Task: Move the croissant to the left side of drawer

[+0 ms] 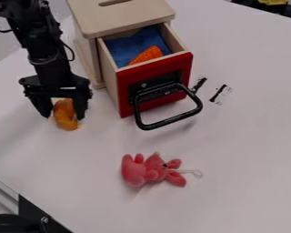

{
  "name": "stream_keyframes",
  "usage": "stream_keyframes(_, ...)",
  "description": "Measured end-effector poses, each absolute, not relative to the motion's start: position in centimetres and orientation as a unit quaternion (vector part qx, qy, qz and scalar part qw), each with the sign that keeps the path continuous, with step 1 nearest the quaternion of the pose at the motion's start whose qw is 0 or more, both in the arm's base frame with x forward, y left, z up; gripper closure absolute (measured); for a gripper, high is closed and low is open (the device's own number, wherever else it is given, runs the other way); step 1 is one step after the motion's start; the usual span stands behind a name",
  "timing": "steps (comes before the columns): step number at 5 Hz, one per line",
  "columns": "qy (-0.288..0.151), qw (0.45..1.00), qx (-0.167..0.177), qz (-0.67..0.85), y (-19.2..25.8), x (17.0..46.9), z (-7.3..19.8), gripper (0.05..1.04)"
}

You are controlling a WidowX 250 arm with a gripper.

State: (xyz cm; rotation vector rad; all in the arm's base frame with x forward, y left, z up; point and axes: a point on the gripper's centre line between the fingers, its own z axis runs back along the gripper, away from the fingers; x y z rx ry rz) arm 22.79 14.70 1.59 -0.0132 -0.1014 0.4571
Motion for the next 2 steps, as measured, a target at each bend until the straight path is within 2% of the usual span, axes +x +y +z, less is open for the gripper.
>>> stream_keyframes(1,-0.075,0.973,-0.014,0.216,14.5,23.1,3.4,0.083)
stream_keyframes(2,-0.110,0.968,-0.022,0.223,13.7,22.8,6.4,0.083)
